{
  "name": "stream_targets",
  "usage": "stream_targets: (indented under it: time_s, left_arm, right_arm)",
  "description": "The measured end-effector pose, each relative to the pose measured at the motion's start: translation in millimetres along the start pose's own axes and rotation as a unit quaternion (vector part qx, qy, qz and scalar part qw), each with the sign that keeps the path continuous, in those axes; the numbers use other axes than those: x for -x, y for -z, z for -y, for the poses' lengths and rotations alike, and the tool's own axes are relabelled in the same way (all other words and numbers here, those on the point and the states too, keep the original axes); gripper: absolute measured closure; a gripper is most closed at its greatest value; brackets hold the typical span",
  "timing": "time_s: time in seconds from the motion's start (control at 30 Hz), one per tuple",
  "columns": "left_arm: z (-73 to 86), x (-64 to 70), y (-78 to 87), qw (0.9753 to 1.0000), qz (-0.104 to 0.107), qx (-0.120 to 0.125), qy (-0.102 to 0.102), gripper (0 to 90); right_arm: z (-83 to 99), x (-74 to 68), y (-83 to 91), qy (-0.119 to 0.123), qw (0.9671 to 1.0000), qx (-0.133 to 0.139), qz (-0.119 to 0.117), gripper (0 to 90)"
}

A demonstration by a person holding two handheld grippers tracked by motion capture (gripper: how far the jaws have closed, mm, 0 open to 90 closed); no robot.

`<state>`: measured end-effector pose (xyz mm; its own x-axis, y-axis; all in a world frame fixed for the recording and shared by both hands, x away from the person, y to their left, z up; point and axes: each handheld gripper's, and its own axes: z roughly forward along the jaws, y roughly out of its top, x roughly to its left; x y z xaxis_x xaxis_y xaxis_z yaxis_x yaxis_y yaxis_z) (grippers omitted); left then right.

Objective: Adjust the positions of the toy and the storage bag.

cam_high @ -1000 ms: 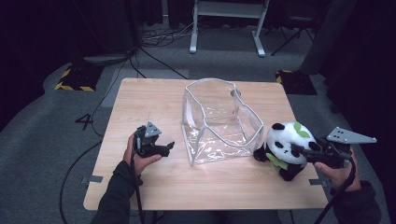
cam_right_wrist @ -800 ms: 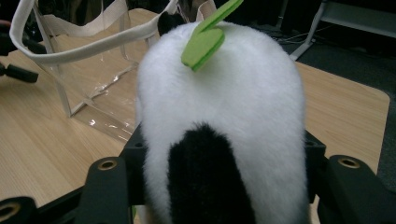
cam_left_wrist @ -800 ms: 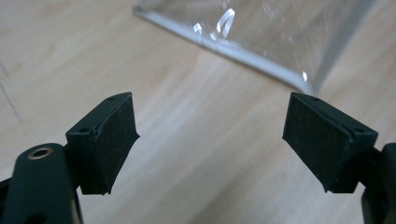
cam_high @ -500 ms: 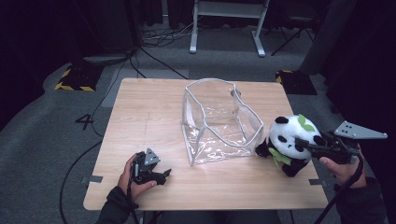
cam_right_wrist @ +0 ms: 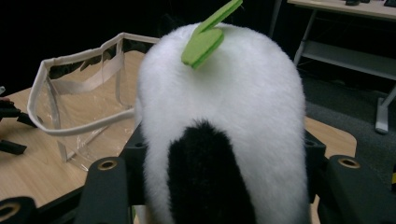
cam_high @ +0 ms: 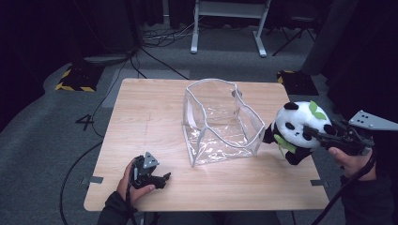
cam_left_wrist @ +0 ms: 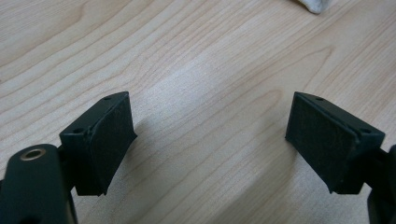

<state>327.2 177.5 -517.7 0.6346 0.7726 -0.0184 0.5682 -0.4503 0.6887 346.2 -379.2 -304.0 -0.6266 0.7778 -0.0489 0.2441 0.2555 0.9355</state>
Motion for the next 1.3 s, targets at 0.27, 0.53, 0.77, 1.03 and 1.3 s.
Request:
stream_targets:
  time_s: [0.27, 0.53, 0.77, 1.03, 1.3]
  left_arm:
    - [0.0, -0.1, 0.0, 1.0, 0.0, 0.0, 0.0, 15.3]
    - [-0.3, -0.9, -0.2, 1.0, 0.003, -0.001, -0.003, 15.1]
    - [-0.4, -1.0, -0.3, 1.0, 0.004, -0.001, -0.004, 15.0]
    - [-0.4, -0.9, -0.3, 1.0, 0.004, -0.001, -0.003, 15.0]
    - [-0.4, -1.0, -0.3, 1.0, 0.003, -0.001, -0.003, 15.0]
  right_arm:
    - [-18.4, -4.8, 0.4, 0.012, 0.9998, 0.013, 0.004, 41.8]
    - [-36.5, -9.6, -0.3, 0.022, 0.9994, 0.027, 0.007, 41.9]
    - [-53.6, -16.3, -4.4, 0.032, 0.9989, 0.033, 0.004, 41.8]
    - [-69.0, -20.6, -9.1, 0.04, 0.9983, 0.041, 0.005, 41.8]
    - [-76.4, -20.2, -12.2, 0.04, 0.9981, 0.045, 0.003, 41.8]
